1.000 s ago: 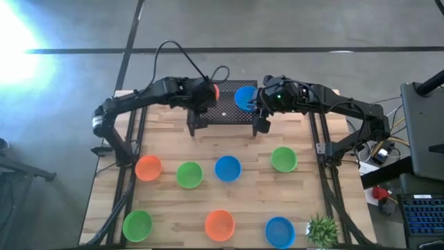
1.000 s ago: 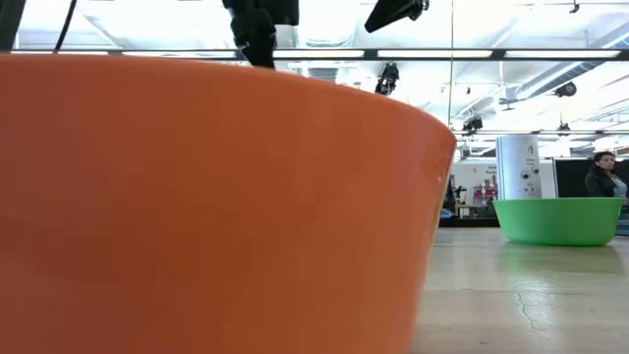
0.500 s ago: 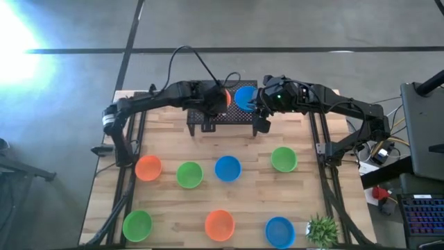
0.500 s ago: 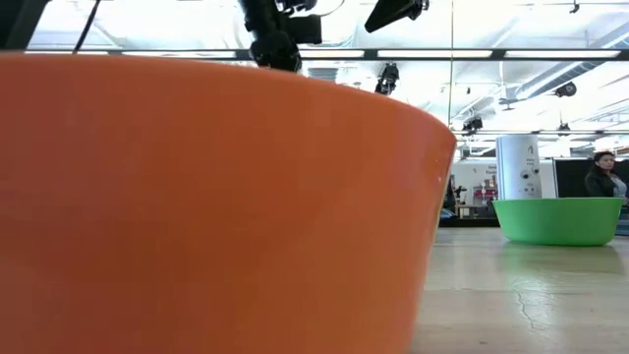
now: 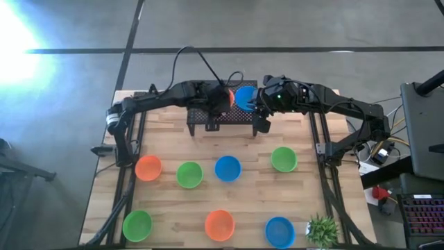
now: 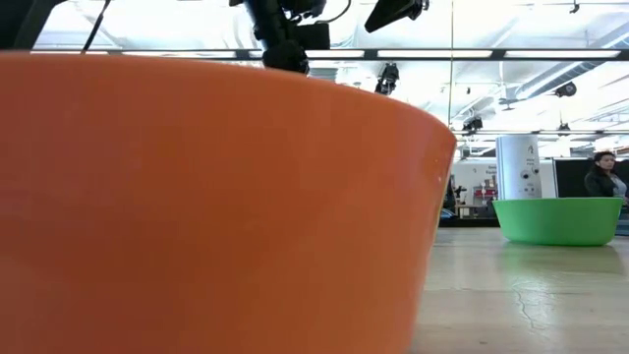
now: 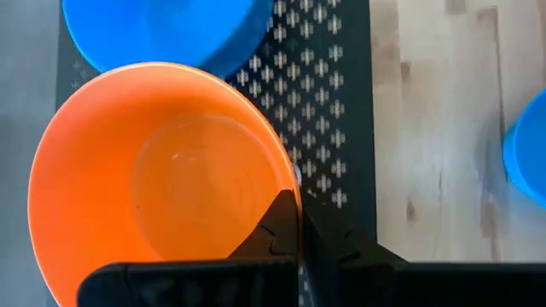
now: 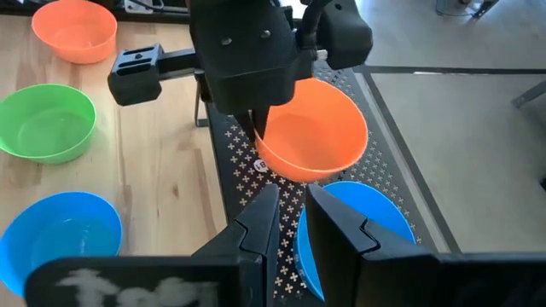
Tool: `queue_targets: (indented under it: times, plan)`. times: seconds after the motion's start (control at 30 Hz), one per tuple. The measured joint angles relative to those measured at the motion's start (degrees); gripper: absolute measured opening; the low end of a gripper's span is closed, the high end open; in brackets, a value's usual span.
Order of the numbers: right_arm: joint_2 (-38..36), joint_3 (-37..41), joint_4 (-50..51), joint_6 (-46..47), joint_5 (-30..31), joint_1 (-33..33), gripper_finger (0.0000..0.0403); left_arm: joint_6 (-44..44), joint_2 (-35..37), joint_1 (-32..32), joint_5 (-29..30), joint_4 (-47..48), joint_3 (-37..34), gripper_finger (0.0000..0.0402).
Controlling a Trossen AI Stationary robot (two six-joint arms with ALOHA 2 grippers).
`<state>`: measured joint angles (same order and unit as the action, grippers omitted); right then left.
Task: Pick & Place Mini bowls
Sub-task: Put the top orange bowl on the shelf
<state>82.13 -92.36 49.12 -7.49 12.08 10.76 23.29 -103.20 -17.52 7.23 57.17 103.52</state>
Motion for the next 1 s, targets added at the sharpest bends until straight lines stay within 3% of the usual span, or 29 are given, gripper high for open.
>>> queue_targets:
  times: [1.0]
  plan:
    - [0.00, 0.00, 0.03, 0.44, -0.04, 0.00, 0.0057, -1.99, -0.94, -0.87, -0.58, -1.97, -1.20, 0.0006]
